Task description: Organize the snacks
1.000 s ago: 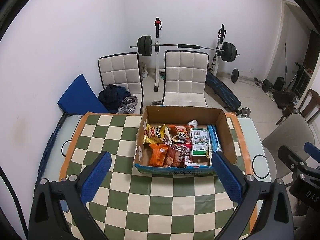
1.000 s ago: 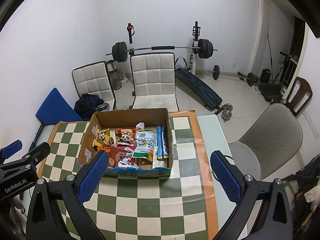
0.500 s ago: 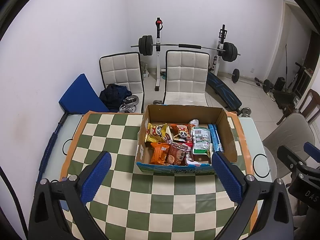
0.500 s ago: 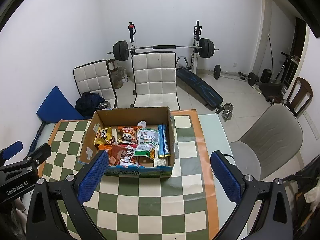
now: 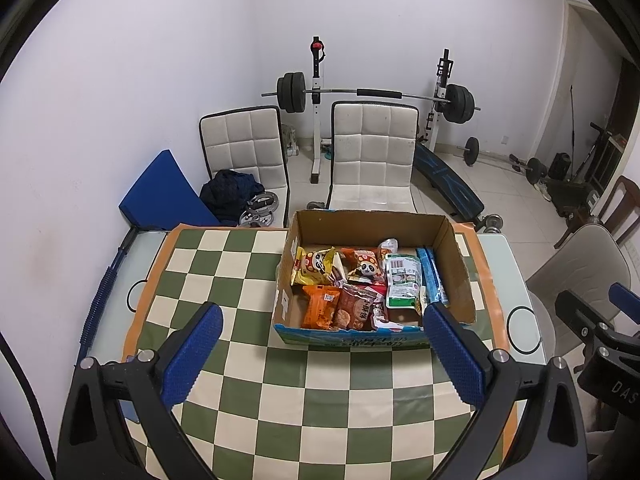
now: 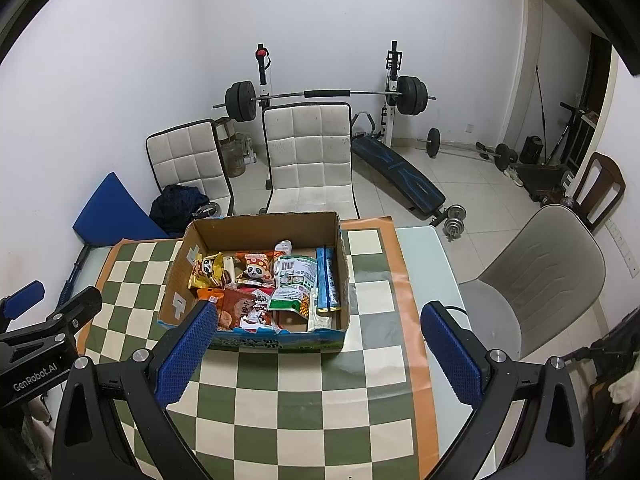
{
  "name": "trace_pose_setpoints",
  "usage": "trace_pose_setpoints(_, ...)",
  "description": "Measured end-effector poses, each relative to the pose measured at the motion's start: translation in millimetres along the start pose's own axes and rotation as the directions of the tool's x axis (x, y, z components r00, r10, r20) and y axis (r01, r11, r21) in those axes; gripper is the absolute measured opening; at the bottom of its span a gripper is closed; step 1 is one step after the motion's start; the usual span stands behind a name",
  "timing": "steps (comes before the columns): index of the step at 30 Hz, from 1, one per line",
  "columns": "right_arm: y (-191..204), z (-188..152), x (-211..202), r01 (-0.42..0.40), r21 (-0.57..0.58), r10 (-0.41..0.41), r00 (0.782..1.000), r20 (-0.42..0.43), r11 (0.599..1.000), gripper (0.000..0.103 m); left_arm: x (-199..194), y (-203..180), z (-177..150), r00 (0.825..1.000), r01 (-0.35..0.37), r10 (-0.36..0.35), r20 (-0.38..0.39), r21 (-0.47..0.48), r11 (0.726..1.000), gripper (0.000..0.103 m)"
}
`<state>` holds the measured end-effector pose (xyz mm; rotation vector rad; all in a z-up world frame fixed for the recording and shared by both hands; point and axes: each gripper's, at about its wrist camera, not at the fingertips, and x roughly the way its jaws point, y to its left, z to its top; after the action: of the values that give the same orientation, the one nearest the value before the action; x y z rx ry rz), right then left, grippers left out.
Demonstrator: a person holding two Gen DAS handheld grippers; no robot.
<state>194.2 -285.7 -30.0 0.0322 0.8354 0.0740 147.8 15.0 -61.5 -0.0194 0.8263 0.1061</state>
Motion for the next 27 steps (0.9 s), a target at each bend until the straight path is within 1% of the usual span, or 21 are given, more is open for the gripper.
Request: trace_pose_setpoints(27, 2.7, 0.8, -4.4, -0.005, -0.004, 0.005, 1.000, 0.005, 1.000, 0.103, -5.4, 3.0, 4.7, 1.000, -0.012, 0.012, 0.003, 0.005, 1.000, 0.103)
